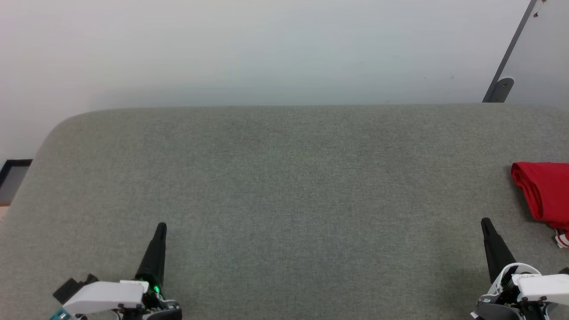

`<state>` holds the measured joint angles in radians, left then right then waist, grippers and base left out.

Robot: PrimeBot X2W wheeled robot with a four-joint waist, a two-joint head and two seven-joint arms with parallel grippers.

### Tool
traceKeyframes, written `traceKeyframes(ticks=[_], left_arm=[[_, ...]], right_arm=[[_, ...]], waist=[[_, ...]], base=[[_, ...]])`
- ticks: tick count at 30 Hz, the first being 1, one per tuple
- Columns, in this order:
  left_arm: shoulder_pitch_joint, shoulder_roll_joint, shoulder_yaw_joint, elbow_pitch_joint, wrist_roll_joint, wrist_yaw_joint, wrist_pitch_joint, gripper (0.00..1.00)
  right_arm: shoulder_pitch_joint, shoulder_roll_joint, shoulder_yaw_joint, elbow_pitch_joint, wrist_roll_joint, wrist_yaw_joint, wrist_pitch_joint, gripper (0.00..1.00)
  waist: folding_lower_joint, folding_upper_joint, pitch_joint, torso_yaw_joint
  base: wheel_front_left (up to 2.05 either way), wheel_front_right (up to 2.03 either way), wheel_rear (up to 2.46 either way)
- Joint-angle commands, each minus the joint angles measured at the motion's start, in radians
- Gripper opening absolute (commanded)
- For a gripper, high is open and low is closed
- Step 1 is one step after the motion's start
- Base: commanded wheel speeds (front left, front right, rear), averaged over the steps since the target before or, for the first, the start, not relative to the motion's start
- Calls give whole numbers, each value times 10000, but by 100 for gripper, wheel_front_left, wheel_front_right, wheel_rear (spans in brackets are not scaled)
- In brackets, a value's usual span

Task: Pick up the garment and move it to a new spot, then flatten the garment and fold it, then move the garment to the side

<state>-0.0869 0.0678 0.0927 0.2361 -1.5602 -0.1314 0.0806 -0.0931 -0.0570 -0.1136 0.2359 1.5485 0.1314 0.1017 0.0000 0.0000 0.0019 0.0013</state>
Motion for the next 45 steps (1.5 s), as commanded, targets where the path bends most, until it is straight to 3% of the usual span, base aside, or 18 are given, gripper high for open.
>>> traceKeyframes(ticks=[1,10,45], left_arm=[[-163,-21,26,15,-186,13,67,0],[-267,-70,63,117,-705,15,235,0],[-273,-117,131,111,-606,15,289,0]], right_arm=[[-146,30,-5,25,198,-13,55,0],[-241,100,-11,109,699,-14,150,0],[-175,93,-3,104,662,-12,143,0]], waist=[[0,0,2,-2],[0,0,12,-13],[0,0,12,-13]], base=[[0,0,0],[0,0,0],[0,0,0]])
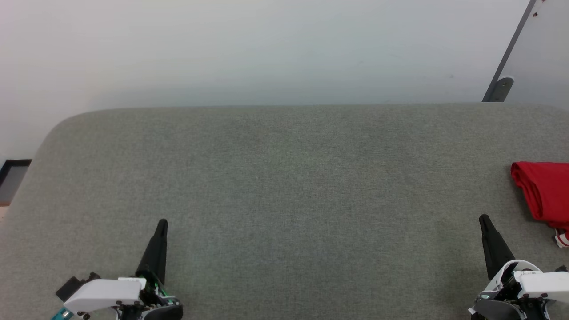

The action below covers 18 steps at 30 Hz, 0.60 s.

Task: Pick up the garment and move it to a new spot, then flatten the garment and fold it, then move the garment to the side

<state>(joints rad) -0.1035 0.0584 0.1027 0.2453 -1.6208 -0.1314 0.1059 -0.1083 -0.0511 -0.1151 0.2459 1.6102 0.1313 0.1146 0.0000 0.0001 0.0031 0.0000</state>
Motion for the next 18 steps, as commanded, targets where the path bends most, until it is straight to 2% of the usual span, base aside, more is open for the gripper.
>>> traceKeyframes(ticks=[1,18], left_arm=[[-107,-25,32,19,3,15,38,0],[-110,-39,52,19,26,15,49,0]], right_arm=[[-23,33,13,4,45,-10,15,0],[-23,34,15,4,47,-10,13,0]], waist=[[0,-1,0,0],[0,-1,0,0]], base=[[0,0,0],[0,0,0]])
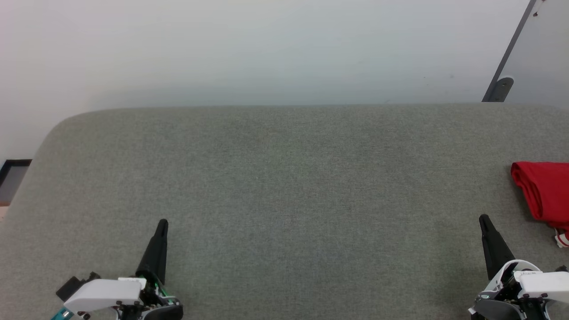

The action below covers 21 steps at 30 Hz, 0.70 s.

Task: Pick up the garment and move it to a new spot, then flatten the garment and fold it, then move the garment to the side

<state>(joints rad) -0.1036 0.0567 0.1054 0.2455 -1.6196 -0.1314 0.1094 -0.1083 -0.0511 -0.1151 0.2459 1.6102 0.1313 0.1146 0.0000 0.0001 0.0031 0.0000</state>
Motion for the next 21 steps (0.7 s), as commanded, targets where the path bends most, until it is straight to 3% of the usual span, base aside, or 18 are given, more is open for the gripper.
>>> traceKeyframes(ticks=[1,21], left_arm=[[-109,-24,28,17,16,15,10,0],[-112,-40,50,17,41,15,28,0]], right_arm=[[-23,34,15,4,47,-10,13,0],[-23,34,17,4,48,-10,11,0]], waist=[[0,-1,0,0],[0,-1,0,0]], base=[[0,0,0],[0,0,0]])
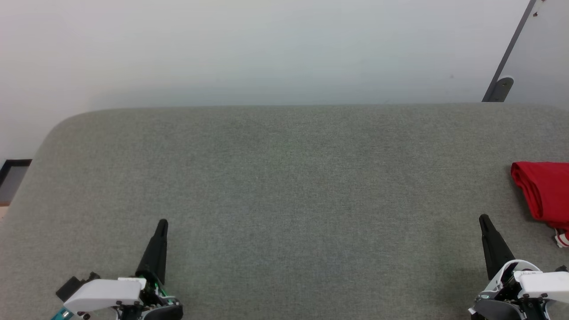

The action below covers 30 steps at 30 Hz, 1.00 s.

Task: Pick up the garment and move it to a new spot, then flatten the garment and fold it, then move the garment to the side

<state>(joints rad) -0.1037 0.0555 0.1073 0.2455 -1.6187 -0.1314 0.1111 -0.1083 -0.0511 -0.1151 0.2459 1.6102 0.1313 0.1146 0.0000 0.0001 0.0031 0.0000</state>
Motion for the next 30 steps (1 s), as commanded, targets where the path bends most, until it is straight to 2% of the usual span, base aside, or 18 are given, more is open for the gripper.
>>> traceKeyframes(ticks=[1,30], left_arm=[[-111,-28,33,17,28,15,14,0],[-114,-40,55,18,56,15,23,0]], right_arm=[[-23,34,17,4,48,-10,11,0],[-23,34,19,4,50,-10,9,0]], waist=[[0,-1,0,0],[0,-1,0,0]], base=[[0,0,0],[0,0,0]])
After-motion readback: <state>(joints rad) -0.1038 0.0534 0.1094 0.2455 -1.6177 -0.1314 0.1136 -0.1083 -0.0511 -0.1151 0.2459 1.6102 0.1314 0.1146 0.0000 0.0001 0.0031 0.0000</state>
